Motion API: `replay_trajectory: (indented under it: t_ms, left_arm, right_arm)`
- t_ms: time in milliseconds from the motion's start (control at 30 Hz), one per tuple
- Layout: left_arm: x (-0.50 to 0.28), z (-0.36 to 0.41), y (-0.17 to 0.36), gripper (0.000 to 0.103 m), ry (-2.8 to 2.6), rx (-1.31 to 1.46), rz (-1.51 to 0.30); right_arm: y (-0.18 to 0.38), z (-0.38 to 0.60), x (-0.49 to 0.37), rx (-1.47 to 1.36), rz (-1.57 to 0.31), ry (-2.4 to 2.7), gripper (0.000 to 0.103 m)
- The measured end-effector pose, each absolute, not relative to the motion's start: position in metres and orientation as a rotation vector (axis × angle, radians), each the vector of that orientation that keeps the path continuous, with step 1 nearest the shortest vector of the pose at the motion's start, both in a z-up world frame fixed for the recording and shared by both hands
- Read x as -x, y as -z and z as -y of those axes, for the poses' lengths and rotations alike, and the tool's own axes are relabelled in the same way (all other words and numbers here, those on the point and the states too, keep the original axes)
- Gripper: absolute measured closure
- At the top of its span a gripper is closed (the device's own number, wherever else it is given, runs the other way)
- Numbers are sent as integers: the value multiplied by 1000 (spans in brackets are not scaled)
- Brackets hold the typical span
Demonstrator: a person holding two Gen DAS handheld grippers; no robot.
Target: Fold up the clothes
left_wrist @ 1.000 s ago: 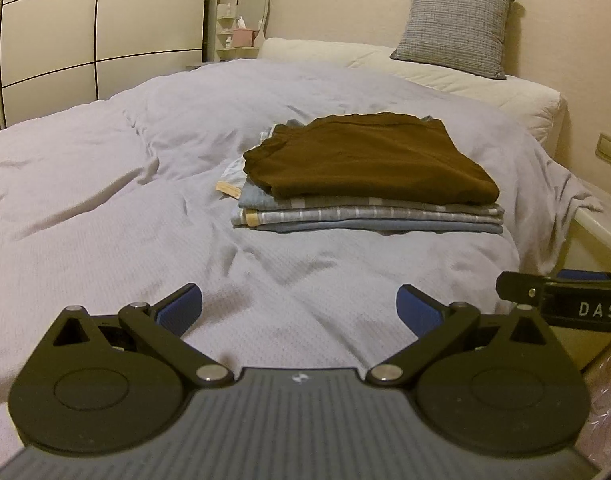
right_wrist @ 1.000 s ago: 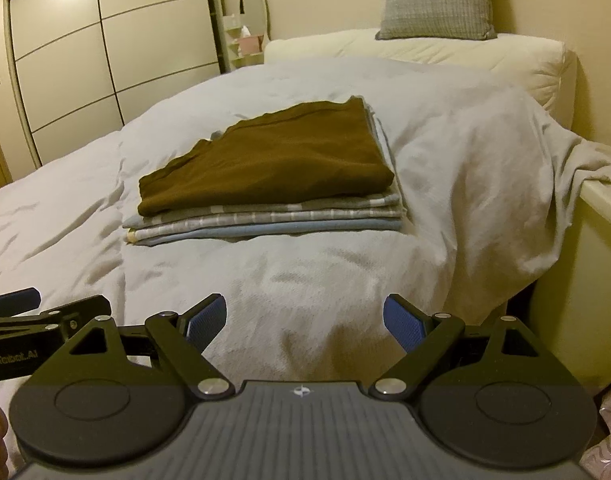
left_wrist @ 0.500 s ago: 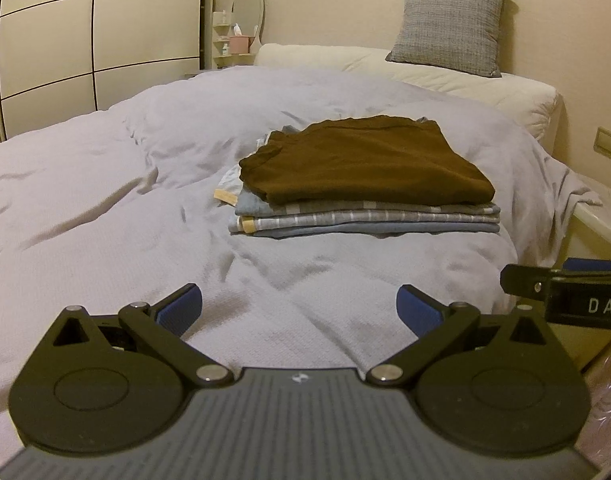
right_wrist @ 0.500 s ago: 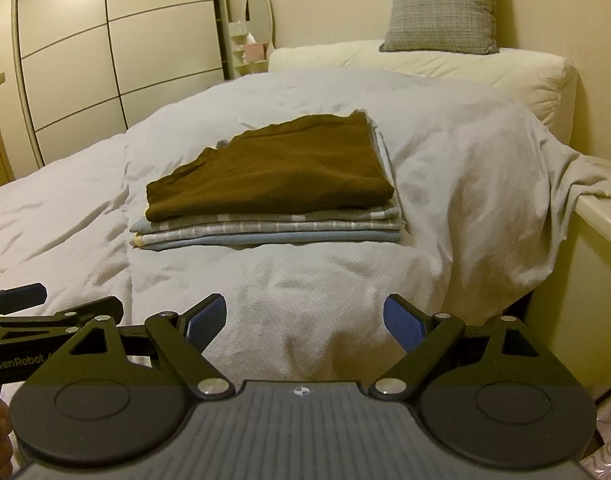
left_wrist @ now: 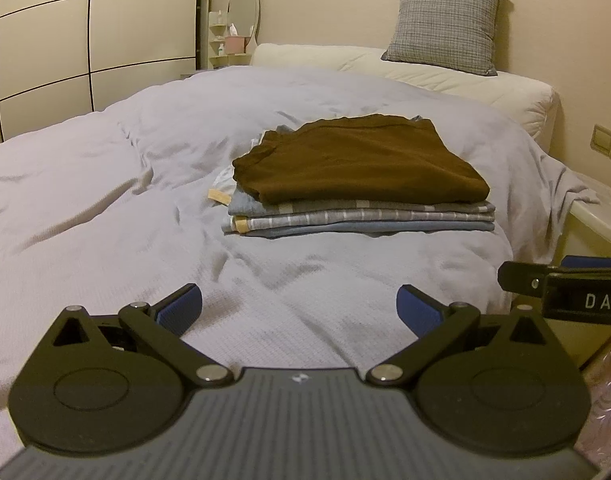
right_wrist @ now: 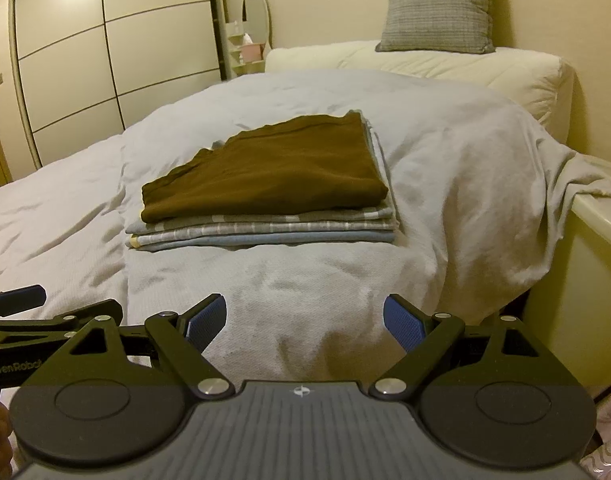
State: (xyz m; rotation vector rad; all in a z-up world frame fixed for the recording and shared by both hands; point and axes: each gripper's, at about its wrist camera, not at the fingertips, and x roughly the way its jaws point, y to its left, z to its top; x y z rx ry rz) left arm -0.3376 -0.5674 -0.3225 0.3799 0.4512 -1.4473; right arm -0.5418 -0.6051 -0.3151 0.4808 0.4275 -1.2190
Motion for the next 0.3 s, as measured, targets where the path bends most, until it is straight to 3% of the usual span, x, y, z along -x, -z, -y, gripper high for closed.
replay_trajectory:
  t_ms: [300]
  left_arm:
    - [338,566,322,1,1453,-376,-448]
  right_arm:
    - [315,604,544,-479,-426,1219,15]
